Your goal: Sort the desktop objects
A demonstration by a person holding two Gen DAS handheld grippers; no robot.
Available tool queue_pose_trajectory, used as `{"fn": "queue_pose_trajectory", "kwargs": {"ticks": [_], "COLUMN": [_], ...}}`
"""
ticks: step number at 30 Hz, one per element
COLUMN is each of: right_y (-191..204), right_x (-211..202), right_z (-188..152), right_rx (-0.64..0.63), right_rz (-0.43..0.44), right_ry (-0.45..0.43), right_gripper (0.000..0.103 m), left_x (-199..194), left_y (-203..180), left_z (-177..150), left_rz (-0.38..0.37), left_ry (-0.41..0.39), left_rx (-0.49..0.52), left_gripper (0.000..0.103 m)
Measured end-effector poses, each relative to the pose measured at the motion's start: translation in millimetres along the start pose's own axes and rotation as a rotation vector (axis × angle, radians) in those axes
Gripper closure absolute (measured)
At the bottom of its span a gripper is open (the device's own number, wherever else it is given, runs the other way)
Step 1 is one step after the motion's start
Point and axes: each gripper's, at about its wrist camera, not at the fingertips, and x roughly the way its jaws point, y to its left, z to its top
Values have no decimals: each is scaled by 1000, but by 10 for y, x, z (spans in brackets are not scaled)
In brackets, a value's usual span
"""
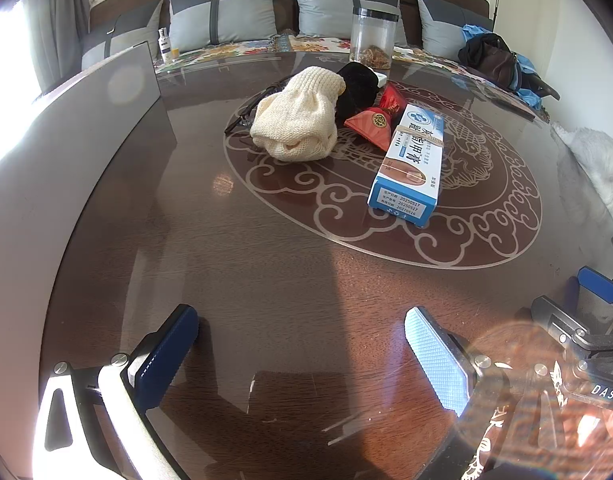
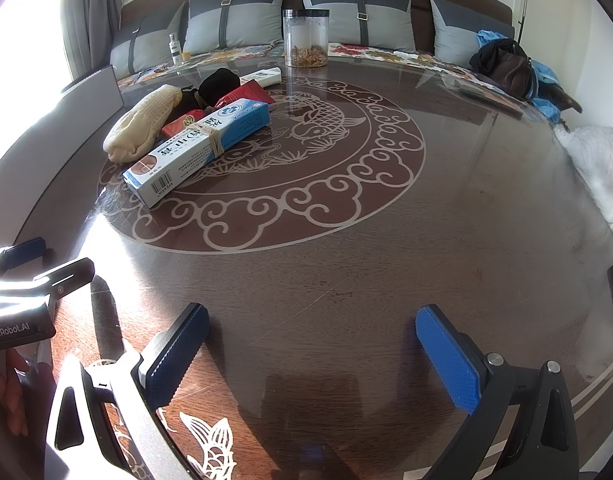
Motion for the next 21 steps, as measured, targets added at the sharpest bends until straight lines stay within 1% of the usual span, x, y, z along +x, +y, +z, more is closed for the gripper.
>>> {"fn": "queue_pose_trajectory", "kwargs": {"ticks": [21], "right_y": [2], "right_x": [0], "right_z": [1], "right_rx": [-1], "right_rz": [-3], "right_ry": [1], "right_gripper": [0], "left_x": [1], "left_y": [1], "left_z": [4], "left_rz": [2], "left_ry": [4], "left_rx": [6], "left_gripper": [0]}}
